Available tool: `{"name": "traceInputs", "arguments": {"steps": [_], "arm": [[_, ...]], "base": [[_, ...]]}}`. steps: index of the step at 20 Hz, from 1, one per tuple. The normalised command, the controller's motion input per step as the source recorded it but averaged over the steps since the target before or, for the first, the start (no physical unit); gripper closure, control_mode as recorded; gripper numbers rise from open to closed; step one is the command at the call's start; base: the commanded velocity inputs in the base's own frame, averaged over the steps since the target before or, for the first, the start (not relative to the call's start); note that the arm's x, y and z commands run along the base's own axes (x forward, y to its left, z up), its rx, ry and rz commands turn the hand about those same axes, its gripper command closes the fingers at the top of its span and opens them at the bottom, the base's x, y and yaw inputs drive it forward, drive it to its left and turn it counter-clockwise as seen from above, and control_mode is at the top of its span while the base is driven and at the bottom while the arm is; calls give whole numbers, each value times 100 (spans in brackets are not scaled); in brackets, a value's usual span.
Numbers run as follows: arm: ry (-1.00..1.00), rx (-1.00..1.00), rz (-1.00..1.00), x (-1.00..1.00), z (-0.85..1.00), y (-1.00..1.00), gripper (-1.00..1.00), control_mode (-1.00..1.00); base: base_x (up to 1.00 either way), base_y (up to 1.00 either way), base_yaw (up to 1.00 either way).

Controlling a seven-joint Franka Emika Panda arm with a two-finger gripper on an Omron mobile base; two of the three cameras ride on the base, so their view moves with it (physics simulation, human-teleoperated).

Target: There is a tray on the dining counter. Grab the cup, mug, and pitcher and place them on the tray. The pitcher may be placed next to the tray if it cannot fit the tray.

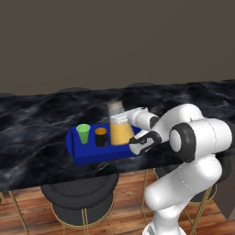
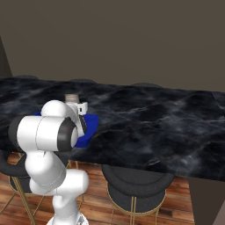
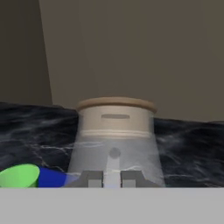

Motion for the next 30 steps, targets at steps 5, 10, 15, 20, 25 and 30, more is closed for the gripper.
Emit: {"name": "traceInputs", "arguments": {"steps": [5, 10, 15, 20, 25, 30], "arm": [[0, 0, 0, 0, 0, 0, -100, -100], [0, 0, 0, 0, 0, 0, -100, -100], [0, 0, 0, 0, 0, 0, -100, -100], [0, 0, 0, -13, 0, -1, -100, -100], [0, 0, 0, -25, 0, -6, -100, -100], [0, 0, 0, -6, 0, -9, -100, -100]], "base": [[0, 0, 0], [0, 0, 0], [0, 0, 0], [0, 0, 0], [0, 0, 0], [0, 0, 0]]}}
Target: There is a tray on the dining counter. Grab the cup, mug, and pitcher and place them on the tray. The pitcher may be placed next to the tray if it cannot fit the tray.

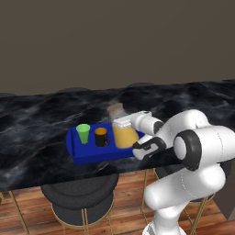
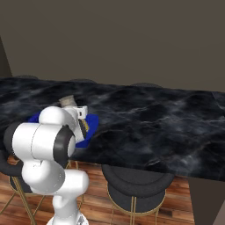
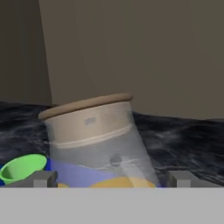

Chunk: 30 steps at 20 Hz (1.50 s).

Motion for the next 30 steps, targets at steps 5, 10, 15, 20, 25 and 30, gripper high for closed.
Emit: {"name": "traceInputs", "arguments": {"steps": [5, 10, 15, 20, 25, 30], "arm": [[0, 0, 0, 6, 0, -20, -100, -100], [0, 0, 0, 27, 0, -44, -100, -100], [0, 0, 0, 11, 0, -48, -100, -100], [0, 0, 0, 0, -7, -15, -100, -100], [-1, 0, 0, -20, 2, -15, -100, -100], [0, 0, 0, -58, 24, -38, -100, -100]], "base": [[0, 0, 0], [0, 0, 0], [0, 0, 0], [0, 0, 0], [0, 0, 0], [0, 0, 0]]}}
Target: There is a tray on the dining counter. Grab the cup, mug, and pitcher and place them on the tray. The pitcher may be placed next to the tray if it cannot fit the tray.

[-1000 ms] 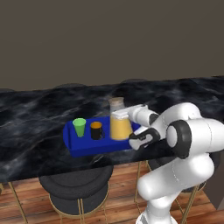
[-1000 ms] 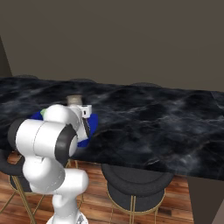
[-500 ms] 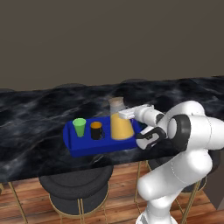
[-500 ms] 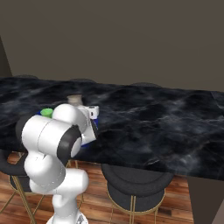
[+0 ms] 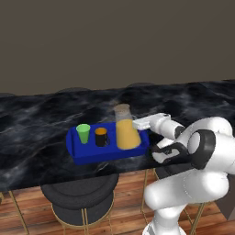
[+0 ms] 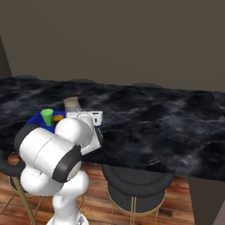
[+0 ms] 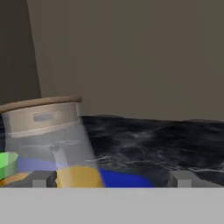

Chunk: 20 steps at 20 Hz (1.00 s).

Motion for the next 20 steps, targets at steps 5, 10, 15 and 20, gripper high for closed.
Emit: {"name": "traceInputs", "arguments": {"steps": [5, 10, 15, 20], "arm": [[0, 0, 0, -40, 57, -42, -100, -100], [17, 0, -3, 1, 98, -17, -100, -100], [30, 0, -5, 0, 100, -2, -100, -100], [32, 0, -7, 0, 88, -23, -100, -100]], "base": [[0, 0, 0], [0, 0, 0], [0, 0, 0], [0, 0, 0]]}}
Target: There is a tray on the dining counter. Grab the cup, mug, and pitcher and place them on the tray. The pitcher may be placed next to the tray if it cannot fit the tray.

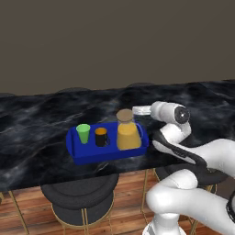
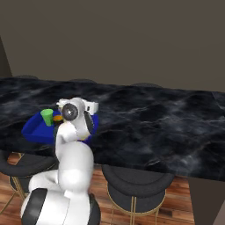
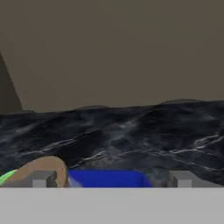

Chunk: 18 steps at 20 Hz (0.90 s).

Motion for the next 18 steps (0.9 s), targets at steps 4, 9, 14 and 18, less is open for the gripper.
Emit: {"name": "traceInputs", "arguments": {"steps": [4, 9, 14, 18], "arm": [[28, -1, -3, 0, 74, -55, -100, -100], [15, -13, 0, -6, 20, -67, -100, -100], [4, -19, 0, -61, 0, -67, -100, -100], [0, -20, 0, -90, 0, -49, -100, -100]], "base": [[0, 0, 0], [0, 0, 0], [0, 0, 0], [0, 0, 0]]}}
